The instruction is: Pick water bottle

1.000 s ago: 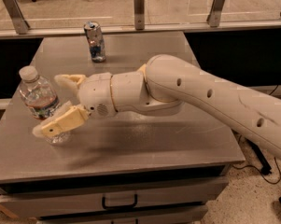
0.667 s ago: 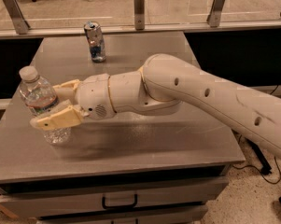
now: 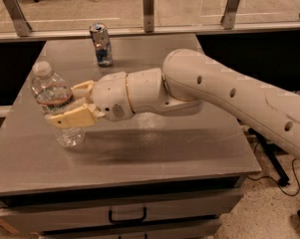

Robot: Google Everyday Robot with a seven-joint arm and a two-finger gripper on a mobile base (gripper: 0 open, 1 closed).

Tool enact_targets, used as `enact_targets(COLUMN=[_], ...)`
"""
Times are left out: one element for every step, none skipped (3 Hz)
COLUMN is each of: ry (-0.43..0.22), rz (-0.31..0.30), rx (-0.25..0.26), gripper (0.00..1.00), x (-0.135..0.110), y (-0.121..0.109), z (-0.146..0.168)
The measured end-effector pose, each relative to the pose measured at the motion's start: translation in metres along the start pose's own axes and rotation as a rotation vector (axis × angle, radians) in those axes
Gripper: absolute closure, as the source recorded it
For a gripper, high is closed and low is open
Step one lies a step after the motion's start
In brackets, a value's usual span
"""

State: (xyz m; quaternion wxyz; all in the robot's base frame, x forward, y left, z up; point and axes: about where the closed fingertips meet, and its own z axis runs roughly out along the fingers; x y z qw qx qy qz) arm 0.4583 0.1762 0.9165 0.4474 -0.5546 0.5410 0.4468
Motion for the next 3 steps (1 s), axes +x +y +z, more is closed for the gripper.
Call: enact_targets(ry=[0.005, -0.038, -0.038], rz=[-0.054, -0.11, -0.11], rx=[0.062, 0.128, 0.128], gripper=[1.0, 1.0, 1.0], x=[-0.028, -0.066, -0.066], y=[-0.017, -0.029, -0.029], z=[-0.033, -0.057, -0.057])
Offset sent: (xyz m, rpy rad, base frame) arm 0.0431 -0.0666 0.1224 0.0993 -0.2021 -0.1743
